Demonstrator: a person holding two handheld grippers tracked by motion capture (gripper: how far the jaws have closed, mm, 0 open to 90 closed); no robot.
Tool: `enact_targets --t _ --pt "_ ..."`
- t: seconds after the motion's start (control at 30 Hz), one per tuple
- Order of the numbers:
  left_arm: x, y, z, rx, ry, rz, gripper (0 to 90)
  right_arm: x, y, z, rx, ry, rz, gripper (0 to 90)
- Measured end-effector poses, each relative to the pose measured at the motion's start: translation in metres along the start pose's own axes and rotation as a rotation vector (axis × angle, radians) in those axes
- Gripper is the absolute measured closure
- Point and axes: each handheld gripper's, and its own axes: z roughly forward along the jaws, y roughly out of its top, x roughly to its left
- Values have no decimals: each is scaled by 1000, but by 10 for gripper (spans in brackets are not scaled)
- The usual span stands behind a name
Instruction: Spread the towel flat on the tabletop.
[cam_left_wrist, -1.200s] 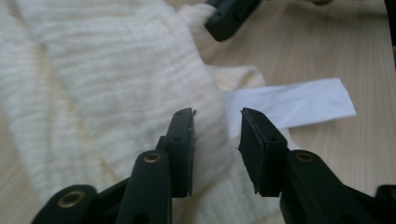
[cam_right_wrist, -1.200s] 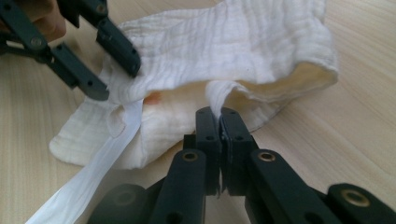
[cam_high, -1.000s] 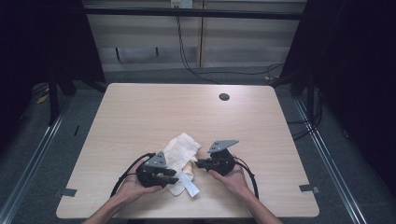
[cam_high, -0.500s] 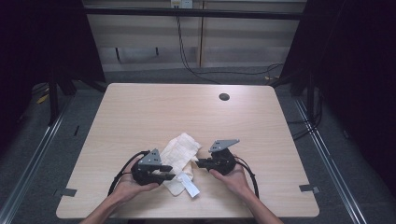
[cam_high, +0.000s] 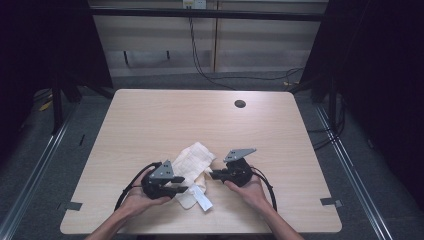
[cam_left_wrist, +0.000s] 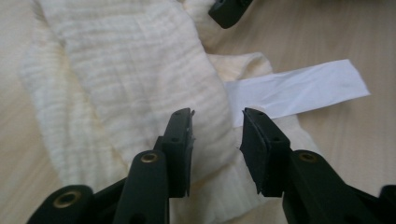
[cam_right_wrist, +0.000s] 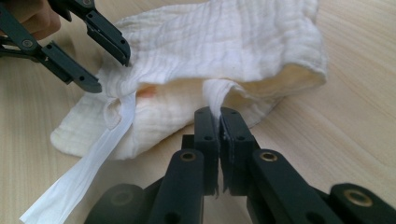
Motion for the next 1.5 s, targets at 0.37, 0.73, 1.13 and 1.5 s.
enact_targets --t 0.37,0.73,1.13,1.5 --pt "-3 -2 15 27 39 17 739 -3 0 2 17 5 -3 858" --pt "10 2 -10 -74 -68 -101 858 -8 2 -6 -9 2 22 873" --pt "29 2 -45 -207 -57 -197 859 -14 14 -34 -81 6 27 876" --pt "43 16 -78 -302 -28 -197 861 -28 37 -77 -155 16 5 876"
